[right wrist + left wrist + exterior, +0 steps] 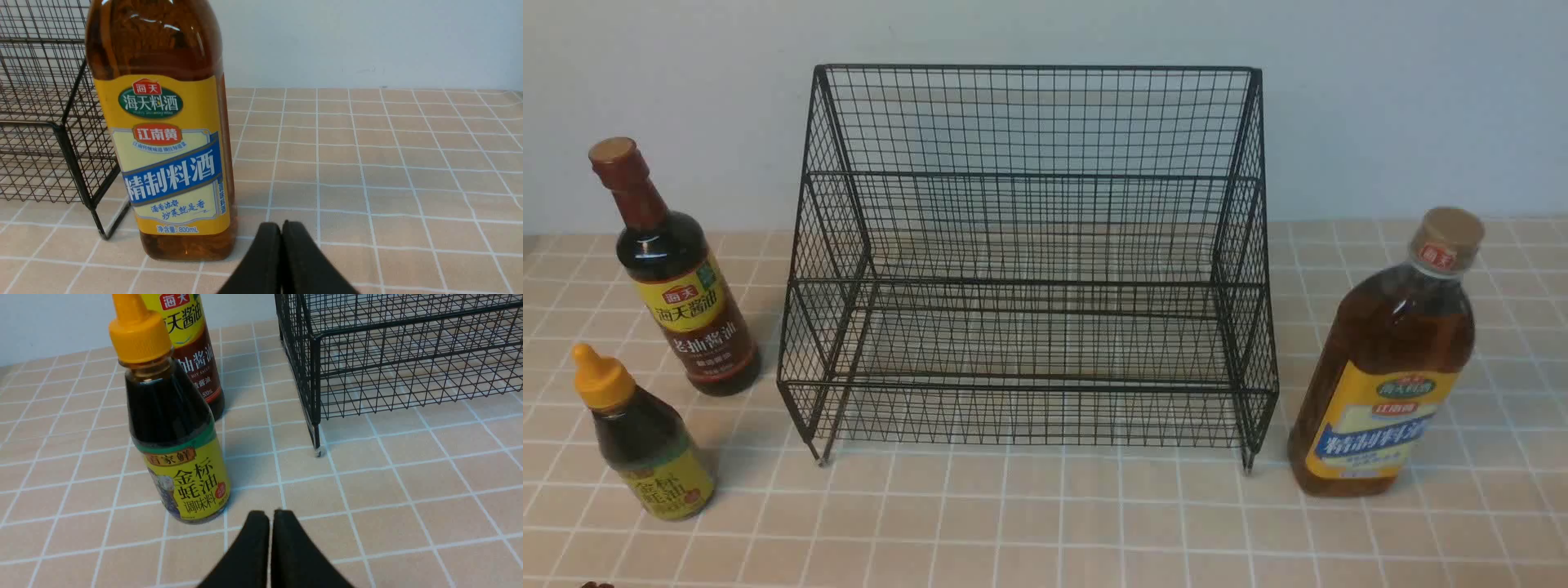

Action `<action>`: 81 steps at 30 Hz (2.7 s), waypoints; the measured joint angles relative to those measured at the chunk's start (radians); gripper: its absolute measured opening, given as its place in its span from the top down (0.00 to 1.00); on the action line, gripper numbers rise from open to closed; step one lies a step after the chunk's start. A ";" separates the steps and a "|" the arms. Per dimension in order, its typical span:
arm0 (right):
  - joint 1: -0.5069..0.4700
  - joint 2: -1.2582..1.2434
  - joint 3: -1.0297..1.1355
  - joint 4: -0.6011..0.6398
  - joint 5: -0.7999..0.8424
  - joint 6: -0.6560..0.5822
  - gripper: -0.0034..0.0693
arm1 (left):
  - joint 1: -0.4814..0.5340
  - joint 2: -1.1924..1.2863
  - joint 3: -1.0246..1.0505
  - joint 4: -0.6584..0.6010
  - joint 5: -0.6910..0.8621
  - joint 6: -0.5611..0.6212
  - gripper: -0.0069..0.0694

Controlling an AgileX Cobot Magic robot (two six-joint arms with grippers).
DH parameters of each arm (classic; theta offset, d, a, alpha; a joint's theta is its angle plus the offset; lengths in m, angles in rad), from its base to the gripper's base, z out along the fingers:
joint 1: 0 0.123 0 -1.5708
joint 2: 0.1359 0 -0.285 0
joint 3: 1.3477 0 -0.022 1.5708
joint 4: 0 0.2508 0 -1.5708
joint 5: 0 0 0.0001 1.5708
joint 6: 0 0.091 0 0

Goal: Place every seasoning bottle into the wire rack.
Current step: Use the right arm to grab the condiment bottle closest to it

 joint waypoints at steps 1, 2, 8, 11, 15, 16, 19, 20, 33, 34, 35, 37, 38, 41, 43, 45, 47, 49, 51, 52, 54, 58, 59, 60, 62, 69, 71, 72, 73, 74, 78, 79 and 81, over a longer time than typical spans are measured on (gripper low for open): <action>0.000 0.000 0.000 0.000 0.000 0.000 0.97 | 0.000 0.000 0.000 0.000 0.000 0.000 0.92; 0.000 0.000 0.000 0.000 0.000 0.000 0.97 | 0.000 0.000 0.000 0.000 0.000 0.000 0.92; 0.000 0.000 0.000 0.000 0.000 0.000 0.97 | 0.000 0.000 0.000 0.000 0.000 0.000 0.92; 0.000 0.000 0.000 0.000 0.000 0.000 0.97 | 0.000 0.000 0.000 0.000 0.000 0.000 0.92; 0.000 0.000 0.000 0.000 0.000 0.000 0.97 | 0.000 0.000 0.000 0.000 0.000 0.000 0.92; 0.000 0.000 0.000 0.000 0.000 0.000 0.97 | 0.000 0.000 0.000 0.000 0.000 0.000 0.92; 0.000 0.000 0.000 0.000 0.000 0.000 0.97 | 0.000 0.000 0.000 0.000 0.000 0.000 0.92; 0.000 0.000 0.000 0.000 0.000 0.000 0.97 | 0.000 0.000 0.000 0.000 0.000 0.000 0.92; 0.000 0.000 0.003 0.357 -0.182 0.091 0.97 | 0.000 0.000 0.000 0.000 0.000 0.000 0.92; 0.000 0.000 0.003 0.417 -0.215 0.100 0.97 | 0.000 0.000 0.000 0.000 0.000 0.000 0.92; 0.000 0.000 0.003 0.473 -0.242 0.106 0.97 | 0.000 0.000 0.000 0.000 0.000 0.000 0.92; 0.000 0.000 0.003 0.558 -0.274 0.108 0.97 | 0.000 0.000 0.000 0.000 0.000 0.000 0.92; 0.000 0.000 0.003 0.587 -0.285 0.109 0.97 | 0.000 0.000 0.000 0.000 0.000 0.000 0.92; 0.000 0.000 0.003 0.638 -0.318 0.102 0.97 | 0.000 0.000 0.000 0.000 0.000 0.000 0.92; 0.000 0.000 0.003 0.649 -0.338 0.096 0.97 | 0.000 0.000 0.000 0.000 0.000 0.000 0.92; 0.000 0.000 0.003 0.657 -0.354 0.095 0.97 | 0.000 0.000 0.000 0.000 0.000 0.000 0.92; 0.000 0.000 0.003 0.668 -0.417 0.093 0.97 | 0.000 0.000 0.000 0.000 0.000 0.000 0.92; 0.000 0.000 -0.005 0.669 -0.446 0.086 0.97 | 0.000 0.000 0.000 0.000 0.000 0.000 0.92; 0.000 0.002 -0.074 0.645 -0.426 0.061 0.97 | 0.000 0.000 0.000 0.000 0.000 0.000 0.92; 0.000 0.003 -0.074 0.645 -0.426 0.058 0.97 | 0.000 0.000 0.000 0.000 0.000 0.000 0.92; 0.000 0.050 -0.200 0.567 -0.364 0.009 0.97 | 0.000 0.000 0.000 0.000 0.000 0.000 0.92; 0.000 0.232 -0.422 0.425 -0.179 -0.093 0.97 | 0.000 0.000 0.000 0.000 0.000 0.000 0.92; 0.000 0.291 -0.479 0.396 -0.119 -0.117 0.97 | 0.000 0.000 0.000 0.000 0.000 0.000 0.92; 0.000 0.376 -0.554 0.370 -0.049 -0.142 0.97 | 0.000 0.000 0.000 0.000 0.000 0.000 0.92; 0.000 0.480 -0.640 0.346 0.052 -0.176 0.97 | 0.000 0.000 0.000 0.000 0.000 0.000 0.92; 0.000 0.782 -0.867 0.407 0.172 -0.314 0.86 | 0.000 0.000 0.000 0.000 0.000 0.000 0.92; 0.000 0.837 -0.901 0.459 0.180 -0.374 0.79 | 0.000 0.000 0.000 0.000 0.000 0.000 0.92; 0.000 0.862 -0.921 0.494 0.184 -0.406 0.76 | 0.000 0.000 0.000 0.000 0.000 0.000 0.92; 0.000 0.893 -0.939 0.531 0.188 -0.446 0.70 | 0.000 0.000 0.000 0.000 0.000 0.000 0.92; 0.000 0.922 -0.954 0.567 0.194 -0.483 0.65 | 0.000 0.000 0.000 0.000 0.000 0.000 0.92; 0.000 1.008 -0.975 0.673 0.229 -0.594 0.43 | 0.000 0.000 0.000 0.000 0.000 0.000 0.92; 0.000 1.037 -0.976 0.696 0.243 -0.628 0.35 | 0.000 0.000 0.000 0.000 0.000 0.000 0.92; 0.000 1.064 -0.976 0.714 0.259 -0.653 0.27 | 0.000 0.000 0.000 0.000 0.000 0.000 0.92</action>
